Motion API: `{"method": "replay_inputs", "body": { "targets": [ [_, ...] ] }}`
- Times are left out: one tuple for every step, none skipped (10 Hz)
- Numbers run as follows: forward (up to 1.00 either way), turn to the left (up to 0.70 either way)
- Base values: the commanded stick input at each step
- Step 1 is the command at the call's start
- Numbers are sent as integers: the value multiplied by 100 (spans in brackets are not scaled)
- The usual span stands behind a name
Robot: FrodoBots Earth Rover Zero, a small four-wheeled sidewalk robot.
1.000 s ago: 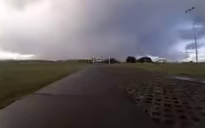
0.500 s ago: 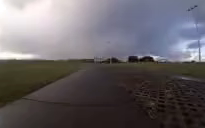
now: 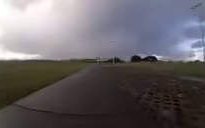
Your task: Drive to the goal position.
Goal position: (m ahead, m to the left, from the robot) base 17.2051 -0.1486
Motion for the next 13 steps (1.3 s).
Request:
{"method": "replay_inputs", "body": {
  "targets": [
    [70,0],
    [70,0],
    [70,0],
    [70,-4],
    [70,-9],
    [70,-14],
    [70,-14],
    [70,-14],
    [70,-14],
    [70,-14],
    [70,-8],
    [70,0],
    [70,0]
  ]
}}
